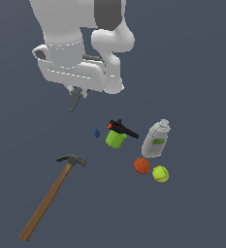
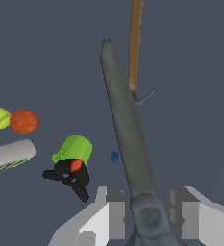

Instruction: Pick up a designated object from a clutter of objects.

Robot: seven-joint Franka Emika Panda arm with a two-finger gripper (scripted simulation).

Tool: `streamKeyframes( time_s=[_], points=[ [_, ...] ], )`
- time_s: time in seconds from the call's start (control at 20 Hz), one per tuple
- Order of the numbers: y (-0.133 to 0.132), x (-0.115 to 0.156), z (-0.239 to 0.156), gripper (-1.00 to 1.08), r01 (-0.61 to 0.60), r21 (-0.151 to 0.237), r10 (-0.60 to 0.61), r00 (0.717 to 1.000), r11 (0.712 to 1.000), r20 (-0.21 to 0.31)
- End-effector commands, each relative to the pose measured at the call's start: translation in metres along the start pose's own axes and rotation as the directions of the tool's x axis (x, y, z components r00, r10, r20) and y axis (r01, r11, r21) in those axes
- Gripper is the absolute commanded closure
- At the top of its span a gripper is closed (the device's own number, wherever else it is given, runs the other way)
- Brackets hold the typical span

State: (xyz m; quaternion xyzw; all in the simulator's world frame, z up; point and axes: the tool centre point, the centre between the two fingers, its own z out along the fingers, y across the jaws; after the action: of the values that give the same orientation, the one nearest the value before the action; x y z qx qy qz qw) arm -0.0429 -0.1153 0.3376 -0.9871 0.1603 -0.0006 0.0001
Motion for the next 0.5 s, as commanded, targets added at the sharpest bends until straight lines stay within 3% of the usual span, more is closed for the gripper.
streamKeyframes(
  time_s=[0.0, 0.45],
  points=[
    [0.003, -0.004, -0.026, 1.08, 0.0, 0.0, 0.0, 1.0, 1.0, 0.001],
    [0.009, -0.012, -0.089, 1.08, 0.0, 0.0, 0.0, 1.0, 1.0, 0.001]
  ],
)
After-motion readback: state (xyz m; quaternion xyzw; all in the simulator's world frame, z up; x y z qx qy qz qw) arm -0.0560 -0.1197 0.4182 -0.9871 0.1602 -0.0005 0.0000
